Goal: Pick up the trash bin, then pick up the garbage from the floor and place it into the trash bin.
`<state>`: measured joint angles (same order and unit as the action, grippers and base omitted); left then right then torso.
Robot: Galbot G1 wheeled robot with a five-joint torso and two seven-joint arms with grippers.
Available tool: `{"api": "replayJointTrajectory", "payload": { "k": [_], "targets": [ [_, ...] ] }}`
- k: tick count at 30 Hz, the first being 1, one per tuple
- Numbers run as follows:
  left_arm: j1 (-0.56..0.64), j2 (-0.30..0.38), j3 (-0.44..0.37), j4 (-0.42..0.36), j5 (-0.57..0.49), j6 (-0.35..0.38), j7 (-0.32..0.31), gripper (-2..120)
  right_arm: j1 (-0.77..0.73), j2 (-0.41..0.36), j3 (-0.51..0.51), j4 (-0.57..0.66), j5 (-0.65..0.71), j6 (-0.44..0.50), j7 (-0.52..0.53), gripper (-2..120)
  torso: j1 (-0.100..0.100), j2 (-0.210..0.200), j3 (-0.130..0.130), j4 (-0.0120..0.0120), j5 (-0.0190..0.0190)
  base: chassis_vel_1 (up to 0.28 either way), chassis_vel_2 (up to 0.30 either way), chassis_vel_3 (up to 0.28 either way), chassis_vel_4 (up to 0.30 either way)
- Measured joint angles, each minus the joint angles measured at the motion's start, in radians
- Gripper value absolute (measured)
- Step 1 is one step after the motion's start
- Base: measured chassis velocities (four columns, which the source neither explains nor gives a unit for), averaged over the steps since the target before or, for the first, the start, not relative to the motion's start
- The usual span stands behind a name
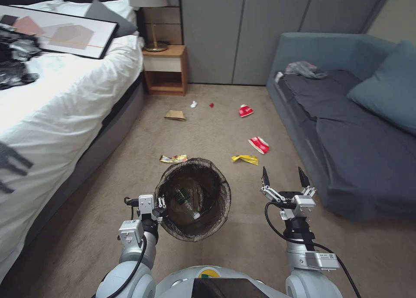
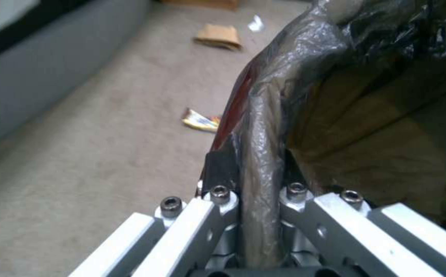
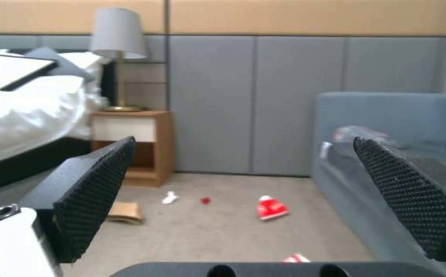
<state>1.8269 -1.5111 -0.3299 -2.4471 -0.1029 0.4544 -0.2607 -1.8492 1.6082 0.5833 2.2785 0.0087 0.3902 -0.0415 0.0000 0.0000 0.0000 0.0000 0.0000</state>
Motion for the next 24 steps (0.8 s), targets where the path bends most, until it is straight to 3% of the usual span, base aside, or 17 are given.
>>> {"api": "replayJointTrajectory", "payload": {
  "k": [4, 24],
  "targets": [
    [0.000, 0.000, 0.000, 0.012, 0.007, -0.067, 0.007, 3, 0.002, 0.000, 0.002, 0.000, 0.001, 0.000, -0.005, 100, 0.000, 0.000, 0.000, 0.0003, 0.0000, 0.092, 0.087, 0.079, 0.078],
    [0.000, 0.001, 0.004, 0.015, 0.006, -0.072, 0.009, 3, 0.006, 0.000, 0.012, -0.004, 0.011, 0.007, -0.022, 100, 0.000, 0.000, 0.000, 0.0000, 0.0000, 0.003, 0.003, 0.001, 0.002]
  ]
}}
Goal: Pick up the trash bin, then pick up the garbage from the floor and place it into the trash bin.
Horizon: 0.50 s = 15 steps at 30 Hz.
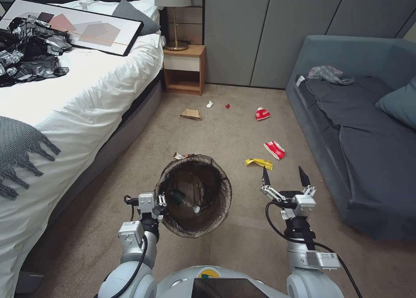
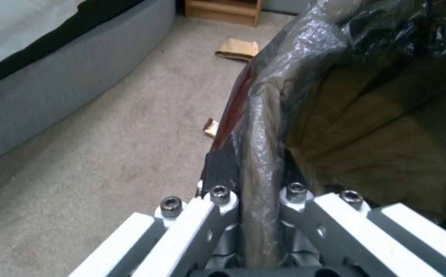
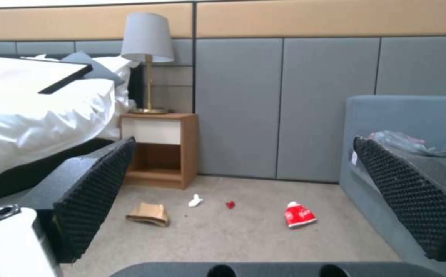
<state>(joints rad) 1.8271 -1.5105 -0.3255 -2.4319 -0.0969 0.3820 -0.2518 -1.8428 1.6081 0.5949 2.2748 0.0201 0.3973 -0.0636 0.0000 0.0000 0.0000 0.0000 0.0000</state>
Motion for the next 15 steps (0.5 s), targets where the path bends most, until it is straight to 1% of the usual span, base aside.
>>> {"api": "replayJointTrajectory", "payload": {
  "k": [8, 10, 13, 15],
  "targets": [
    [0.000, 0.000, 0.000, 0.000, 0.000, 0.001, 0.000, 3, 0.001, 0.000, 0.000, -0.005, 0.001, 0.008, -0.006, 100, 0.000, 0.000, 0.000, 0.0001, 0.0000, 0.000, 0.000, 0.000, 0.000],
    [0.000, 0.000, 0.000, 0.000, 0.001, 0.001, 0.000, 3, 0.001, 0.000, 0.000, -0.005, 0.001, 0.008, -0.006, 100, 0.000, 0.000, 0.000, 0.0001, 0.0000, -0.043, 0.035, 0.012, -0.065],
    [-0.001, 0.000, 0.001, 0.000, 0.001, 0.003, 0.000, 3, 0.001, 0.000, 0.000, -0.008, 0.001, 0.008, -0.008, 100, 0.000, 0.000, 0.000, 0.0001, 0.0000, -0.077, 0.093, 0.081, -0.092],
    [-0.002, 0.000, 0.001, 0.002, 0.001, 0.003, -0.002, 3, 0.001, 0.000, 0.000, -0.008, 0.001, 0.008, -0.009, 100, 0.000, 0.000, 0.000, 0.0000, -0.0001, -0.152, 0.127, 0.146, -0.122]
  ]
}}
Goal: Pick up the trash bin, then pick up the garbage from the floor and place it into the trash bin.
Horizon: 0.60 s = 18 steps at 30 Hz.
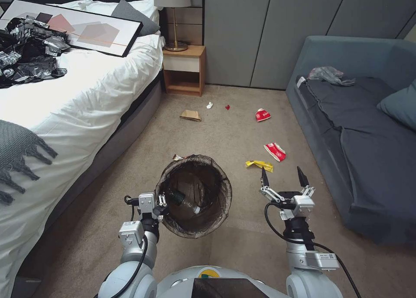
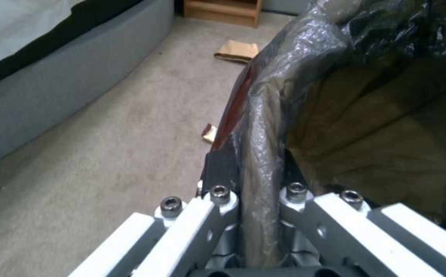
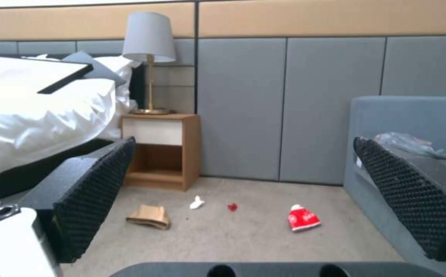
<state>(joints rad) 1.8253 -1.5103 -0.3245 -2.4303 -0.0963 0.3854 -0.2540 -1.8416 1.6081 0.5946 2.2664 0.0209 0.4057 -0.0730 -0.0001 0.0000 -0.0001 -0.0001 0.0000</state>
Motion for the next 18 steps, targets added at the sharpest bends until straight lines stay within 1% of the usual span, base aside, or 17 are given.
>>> {"api": "replayJointTrajectory", "payload": {
  "k": [4, 8, 11, 12, 18],
  "targets": [
    [-0.001, 0.000, 0.000, 0.002, 0.001, 0.000, -0.003, 3, 0.000, 0.000, 0.000, -0.001, 0.000, 0.001, -0.002, 100, 0.000, 0.000, 0.000, 0.0001, 0.0002, -0.186, 0.189, 0.190, -0.180],
    [-0.002, -0.001, 0.000, 0.002, 0.001, 0.001, -0.003, 3, 0.000, 0.000, 0.000, -0.001, 0.000, 0.002, -0.004, 100, 0.000, 0.000, 0.000, 0.0000, 0.0000, -0.239, 0.222, 0.237, -0.226],
    [-0.001, -0.001, 0.000, 0.002, 0.001, 0.001, -0.004, 3, 0.001, 0.000, 0.000, -0.001, 0.000, 0.002, -0.005, 100, 0.000, 0.000, 0.000, -0.0001, 0.0001, -0.265, 0.260, 0.250, -0.281],
    [-0.001, -0.001, 0.000, 0.002, 0.001, 0.001, -0.004, 3, 0.001, 0.000, -0.001, -0.001, 0.000, 0.003, -0.006, 100, 0.000, 0.000, 0.000, 0.0003, 0.0000, -0.258, 0.290, 0.290, -0.285],
    [0.000, -0.002, 0.000, 0.001, 0.002, 0.002, -0.004, 3, 0.001, 0.000, -0.001, -0.002, -0.001, 0.005, -0.010, 100, 0.000, 0.000, 0.000, 0.0000, -0.0003, -0.272, 0.286, 0.274, -0.276]
  ]
}}
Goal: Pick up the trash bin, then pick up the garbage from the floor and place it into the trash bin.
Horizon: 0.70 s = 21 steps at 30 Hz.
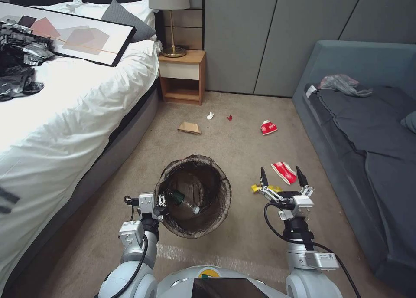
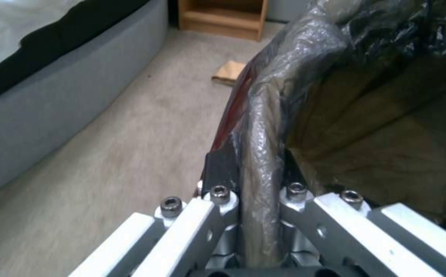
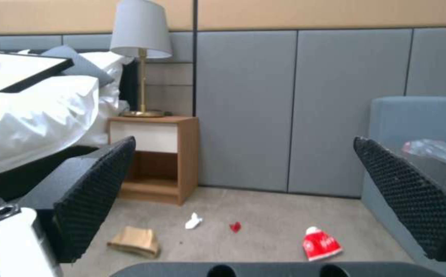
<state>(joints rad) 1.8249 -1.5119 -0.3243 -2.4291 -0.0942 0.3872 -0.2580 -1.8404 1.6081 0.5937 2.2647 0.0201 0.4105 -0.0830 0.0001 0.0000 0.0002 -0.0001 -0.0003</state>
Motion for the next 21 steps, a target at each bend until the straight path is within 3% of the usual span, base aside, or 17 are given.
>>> {"api": "replayJointTrajectory", "payload": {
  "k": [13, 21],
  "targets": [
    [-0.002, -0.002, 0.000, 0.000, 0.001, 0.001, -0.001, 3, 0.008, 0.000, 0.001, -0.013, -0.013, 0.045, -0.021, 100, 0.000, 0.000, 0.000, 0.0002, 0.0003, -0.224, 0.225, 0.225, -0.230],
    [-0.002, -0.002, 0.001, 0.001, 0.002, 0.001, -0.002, 3, 0.019, 0.000, 0.009, -0.028, -0.046, 0.093, -0.036, 100, 0.000, 0.000, 0.000, -0.0001, 0.0004, -0.030, 0.027, 0.027, -0.035]
  ]
}}
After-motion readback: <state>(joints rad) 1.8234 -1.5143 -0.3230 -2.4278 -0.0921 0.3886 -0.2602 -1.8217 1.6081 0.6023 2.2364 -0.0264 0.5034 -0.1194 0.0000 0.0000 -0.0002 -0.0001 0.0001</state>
